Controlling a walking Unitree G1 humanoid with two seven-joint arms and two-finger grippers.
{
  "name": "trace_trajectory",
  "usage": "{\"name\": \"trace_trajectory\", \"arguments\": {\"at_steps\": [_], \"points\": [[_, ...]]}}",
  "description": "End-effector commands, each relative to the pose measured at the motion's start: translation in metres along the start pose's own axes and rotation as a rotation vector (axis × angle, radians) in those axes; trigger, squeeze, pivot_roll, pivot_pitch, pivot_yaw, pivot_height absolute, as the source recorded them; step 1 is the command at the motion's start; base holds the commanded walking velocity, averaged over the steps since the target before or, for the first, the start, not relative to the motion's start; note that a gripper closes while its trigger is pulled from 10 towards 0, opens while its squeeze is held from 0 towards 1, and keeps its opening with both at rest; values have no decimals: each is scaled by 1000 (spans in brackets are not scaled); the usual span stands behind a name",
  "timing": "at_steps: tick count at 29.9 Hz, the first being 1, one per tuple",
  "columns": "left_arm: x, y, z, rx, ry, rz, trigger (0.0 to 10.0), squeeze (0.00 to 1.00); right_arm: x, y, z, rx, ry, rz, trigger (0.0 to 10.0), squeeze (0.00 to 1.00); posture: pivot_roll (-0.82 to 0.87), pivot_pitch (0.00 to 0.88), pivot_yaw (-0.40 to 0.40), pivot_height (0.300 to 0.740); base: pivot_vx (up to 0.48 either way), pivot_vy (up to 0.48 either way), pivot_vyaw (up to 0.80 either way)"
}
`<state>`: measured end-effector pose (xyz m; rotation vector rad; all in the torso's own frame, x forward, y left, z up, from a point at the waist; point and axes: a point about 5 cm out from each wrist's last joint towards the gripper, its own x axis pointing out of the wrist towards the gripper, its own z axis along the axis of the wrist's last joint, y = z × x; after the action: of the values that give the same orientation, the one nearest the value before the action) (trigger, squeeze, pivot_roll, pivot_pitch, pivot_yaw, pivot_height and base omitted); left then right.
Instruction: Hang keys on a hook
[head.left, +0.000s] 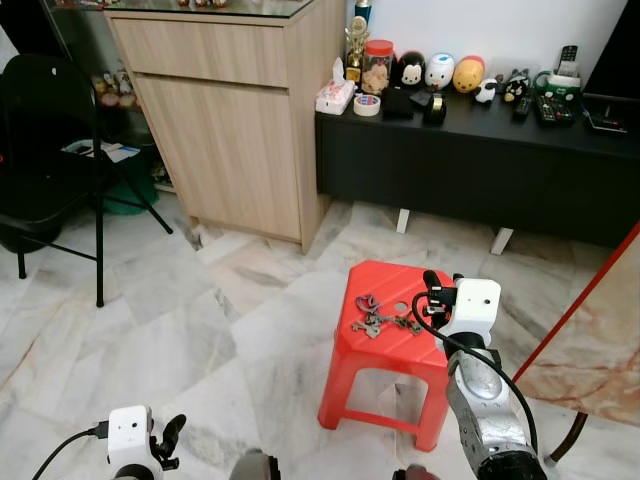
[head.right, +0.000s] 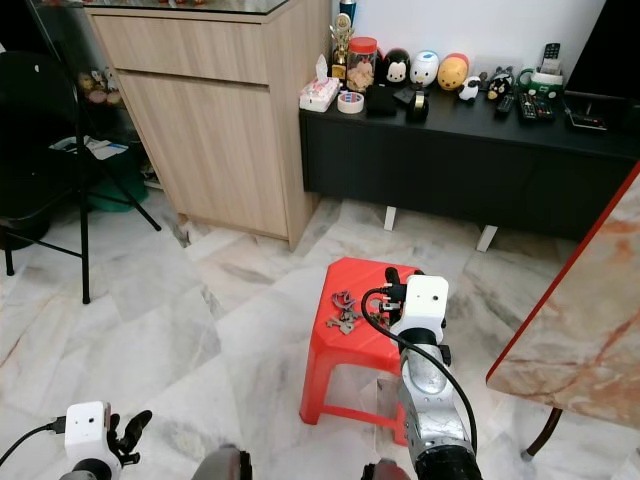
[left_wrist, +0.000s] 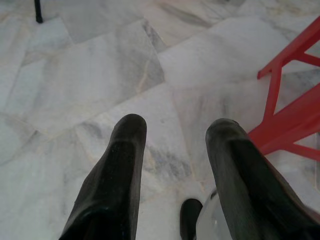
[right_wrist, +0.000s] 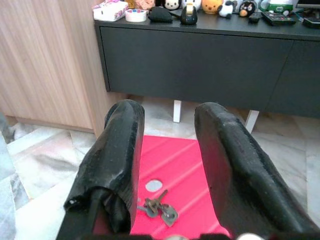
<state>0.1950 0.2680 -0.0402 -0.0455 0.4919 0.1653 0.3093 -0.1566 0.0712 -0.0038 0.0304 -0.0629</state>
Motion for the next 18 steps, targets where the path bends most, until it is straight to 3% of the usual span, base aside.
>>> {"name": "trace_trajectory", "arguments": {"at_steps": [1, 6, 18], "points": [[-4, 3, -7, 3, 30, 7, 10000, 0, -2, 0, 0, 4, -8, -3, 10000, 0, 56, 39, 17, 604, 0, 0, 0], [-4, 3, -8, 8, 39, 1, 10000, 0, -3, 1, -1, 1, -8, 4, 10000, 0, 55, 33, 16, 604, 0, 0, 0], [-4, 3, -7, 12, 41, -6, 10000, 0, -3, 5, -2, -7, -3, 36, 10000, 0, 56, 37, 16, 604, 312, 0, 0]]}}
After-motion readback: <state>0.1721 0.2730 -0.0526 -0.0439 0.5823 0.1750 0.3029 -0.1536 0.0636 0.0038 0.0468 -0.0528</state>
